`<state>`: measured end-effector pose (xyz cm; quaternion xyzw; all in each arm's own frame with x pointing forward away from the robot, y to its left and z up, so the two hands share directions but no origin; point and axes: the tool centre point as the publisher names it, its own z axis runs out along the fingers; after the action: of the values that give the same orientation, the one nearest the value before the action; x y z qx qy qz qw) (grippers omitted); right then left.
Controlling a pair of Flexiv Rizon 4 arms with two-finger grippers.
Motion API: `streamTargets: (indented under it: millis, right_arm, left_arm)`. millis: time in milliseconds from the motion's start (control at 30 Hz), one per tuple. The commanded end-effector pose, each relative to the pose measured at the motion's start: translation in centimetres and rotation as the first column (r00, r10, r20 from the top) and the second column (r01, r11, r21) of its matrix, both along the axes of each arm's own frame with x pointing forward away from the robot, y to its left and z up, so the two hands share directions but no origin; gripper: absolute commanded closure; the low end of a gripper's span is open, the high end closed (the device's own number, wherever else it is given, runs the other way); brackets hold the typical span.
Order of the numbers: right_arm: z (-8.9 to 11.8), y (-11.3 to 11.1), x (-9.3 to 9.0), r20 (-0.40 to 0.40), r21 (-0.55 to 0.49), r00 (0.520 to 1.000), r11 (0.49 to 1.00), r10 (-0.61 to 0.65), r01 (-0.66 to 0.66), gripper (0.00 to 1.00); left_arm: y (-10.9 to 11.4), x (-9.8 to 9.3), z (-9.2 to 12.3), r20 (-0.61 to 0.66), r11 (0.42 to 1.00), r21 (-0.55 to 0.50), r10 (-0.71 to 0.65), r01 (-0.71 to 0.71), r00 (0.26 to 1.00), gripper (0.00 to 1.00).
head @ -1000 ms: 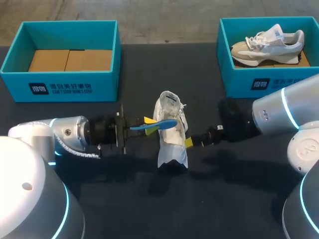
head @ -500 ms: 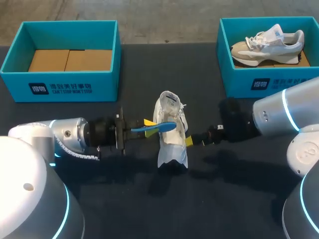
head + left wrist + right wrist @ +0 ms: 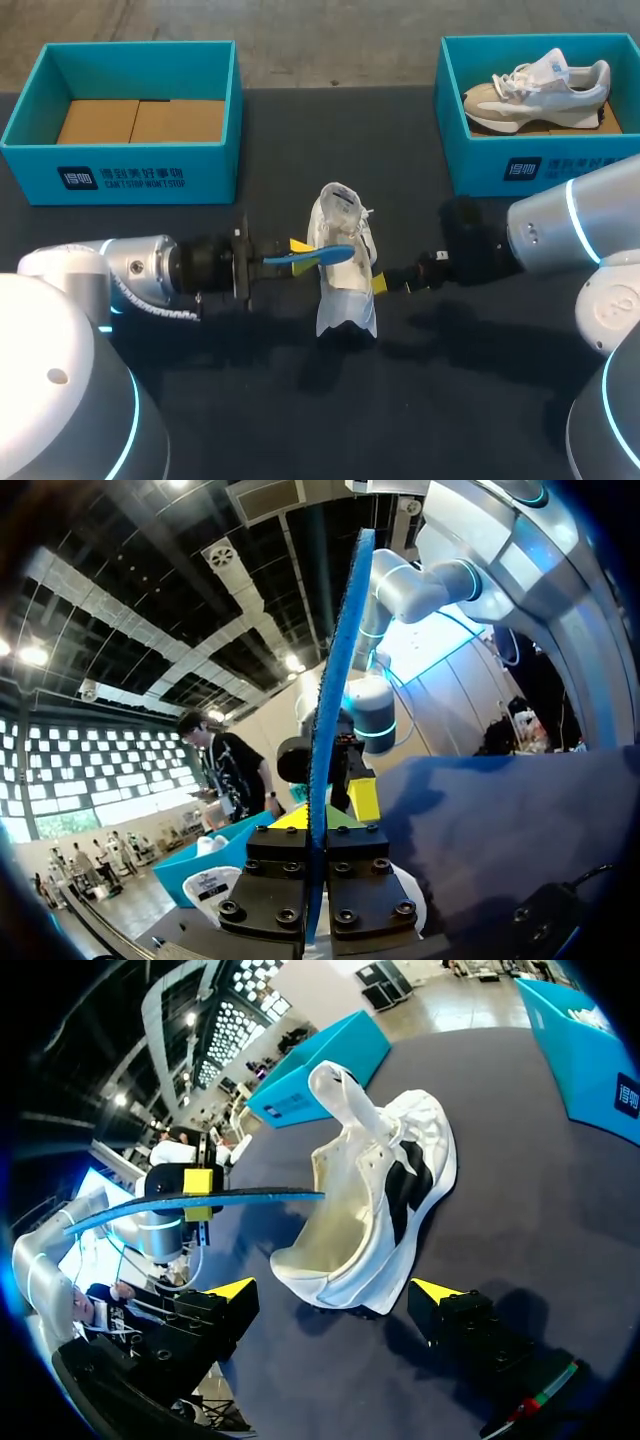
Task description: Take the shoe out of the shoebox, open the shoe tongue, remove and reinsert the insole, then place the shoe into the shoebox
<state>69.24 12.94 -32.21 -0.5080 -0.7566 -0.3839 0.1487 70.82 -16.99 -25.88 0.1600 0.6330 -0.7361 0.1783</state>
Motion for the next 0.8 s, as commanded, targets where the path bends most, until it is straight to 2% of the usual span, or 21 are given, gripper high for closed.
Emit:
streamTargets:
  millis: [33, 167, 533, 800]
  right_arm:
    - [0.0, 0.2, -0.1, 0.001, -0.003, 1.0, 1.0, -0.003, 0.003, 0.0]
    - [0.0, 0.2, -0.1, 0.001, -0.003, 1.0, 1.0, -0.003, 0.003, 0.0]
    - [0.0, 0.2, -0.1, 0.001, -0.003, 1.0, 1.0, -0.003, 0.003, 0.0]
    - [0.1, -0.8, -0.6, 0.011, -0.011, 0.999, 0.999, 0.033, -0.033, 0.0]
  left_arm:
    - [-0.1, -0.2, 0.6, 0.006, 1.0, -0.006, -0.003, 0.003, 1.0, 1.0]
    - [-0.4, -0.2, 0.9, 0.01, 1.0, -0.013, -0.011, 0.012, 1.0, 1.0]
    - [-1.6, 0.4, 0.1, 0.009, 1.0, -0.015, -0.008, 0.008, 1.0, 1.0]
    - [-2.1, 0.4, -0.6, 0.017, 1.0, -0.011, -0.002, 0.002, 1.0, 1.0]
